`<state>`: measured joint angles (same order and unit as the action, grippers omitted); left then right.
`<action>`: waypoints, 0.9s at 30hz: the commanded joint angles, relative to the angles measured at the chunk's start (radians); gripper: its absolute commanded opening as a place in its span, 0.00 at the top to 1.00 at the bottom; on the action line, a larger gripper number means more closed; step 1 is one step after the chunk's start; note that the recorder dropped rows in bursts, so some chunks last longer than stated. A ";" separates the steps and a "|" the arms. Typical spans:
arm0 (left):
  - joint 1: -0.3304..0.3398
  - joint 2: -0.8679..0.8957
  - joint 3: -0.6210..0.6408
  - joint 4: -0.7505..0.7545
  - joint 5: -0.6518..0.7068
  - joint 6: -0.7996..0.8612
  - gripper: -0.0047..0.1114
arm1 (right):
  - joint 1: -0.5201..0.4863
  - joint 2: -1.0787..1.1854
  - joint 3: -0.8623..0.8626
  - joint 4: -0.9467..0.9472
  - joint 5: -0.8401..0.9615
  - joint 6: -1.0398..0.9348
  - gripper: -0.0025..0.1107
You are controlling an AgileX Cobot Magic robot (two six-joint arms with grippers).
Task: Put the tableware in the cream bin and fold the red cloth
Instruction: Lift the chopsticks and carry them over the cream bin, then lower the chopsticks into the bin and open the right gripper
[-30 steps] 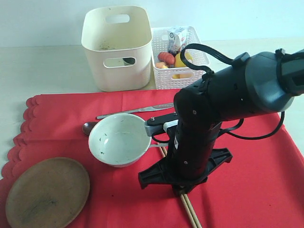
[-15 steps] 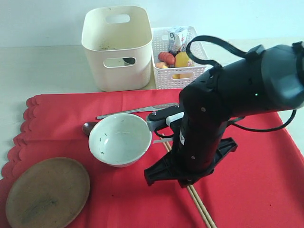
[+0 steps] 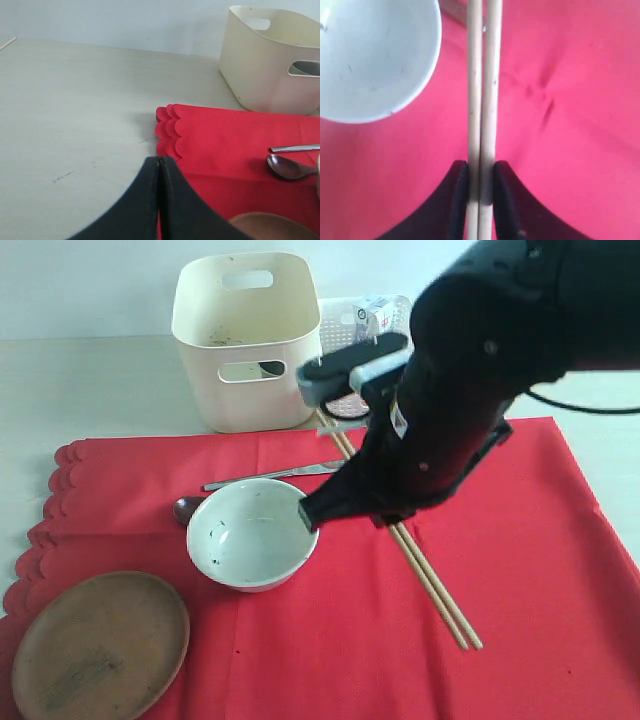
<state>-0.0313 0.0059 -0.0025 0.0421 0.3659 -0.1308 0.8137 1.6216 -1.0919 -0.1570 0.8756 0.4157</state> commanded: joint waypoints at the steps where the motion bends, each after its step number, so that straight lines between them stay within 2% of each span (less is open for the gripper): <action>1: 0.002 -0.006 0.002 0.000 -0.011 -0.001 0.96 | -0.002 -0.010 -0.164 -0.091 0.036 -0.004 0.98; 8: 0.002 -0.006 0.002 0.000 -0.011 0.001 0.96 | -0.017 0.022 -0.432 -0.184 0.023 -0.004 0.98; 14: 0.002 -0.006 0.002 0.000 -0.011 0.001 0.96 | -0.073 0.151 -0.632 -0.184 -0.098 -0.022 0.98; 27: 0.002 -0.006 0.002 0.000 -0.011 -0.001 0.96 | -0.100 0.432 -0.825 -0.190 -0.405 -0.022 0.98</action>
<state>-0.0313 0.0059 -0.0025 0.0421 0.3659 -0.1308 0.7207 2.0019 -1.8754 -0.3275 0.5387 0.3993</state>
